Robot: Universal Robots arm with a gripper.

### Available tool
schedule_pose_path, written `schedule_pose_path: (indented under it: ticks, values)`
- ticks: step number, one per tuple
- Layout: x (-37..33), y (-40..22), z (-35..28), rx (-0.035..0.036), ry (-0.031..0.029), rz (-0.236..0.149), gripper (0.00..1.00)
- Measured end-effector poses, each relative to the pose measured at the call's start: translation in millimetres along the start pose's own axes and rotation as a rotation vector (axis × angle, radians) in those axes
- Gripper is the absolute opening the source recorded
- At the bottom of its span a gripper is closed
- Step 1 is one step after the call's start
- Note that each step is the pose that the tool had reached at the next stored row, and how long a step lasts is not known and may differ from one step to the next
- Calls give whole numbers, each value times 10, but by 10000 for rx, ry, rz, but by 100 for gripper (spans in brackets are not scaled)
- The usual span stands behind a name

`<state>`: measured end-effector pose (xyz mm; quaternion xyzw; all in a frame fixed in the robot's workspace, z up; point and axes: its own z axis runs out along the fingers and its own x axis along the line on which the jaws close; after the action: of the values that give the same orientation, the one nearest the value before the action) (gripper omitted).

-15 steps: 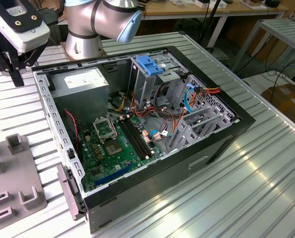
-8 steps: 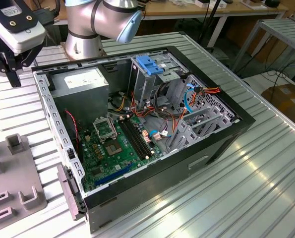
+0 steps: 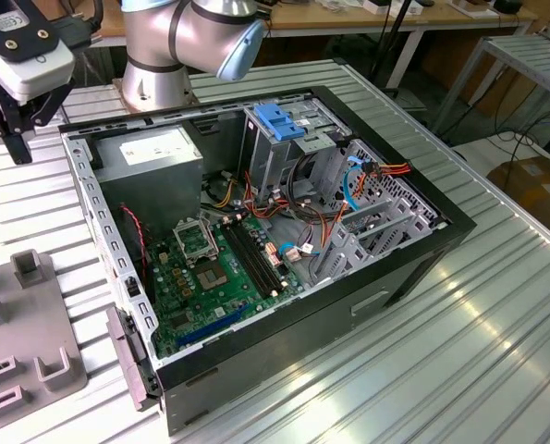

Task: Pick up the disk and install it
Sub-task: 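Reach for the disk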

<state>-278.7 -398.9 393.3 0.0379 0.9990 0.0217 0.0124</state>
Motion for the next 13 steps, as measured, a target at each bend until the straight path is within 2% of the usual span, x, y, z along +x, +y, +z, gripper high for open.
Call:
schedule_pose_path:
  ticks: [13]
  values:
    - [136,-10,-3,-1,0,0,10]
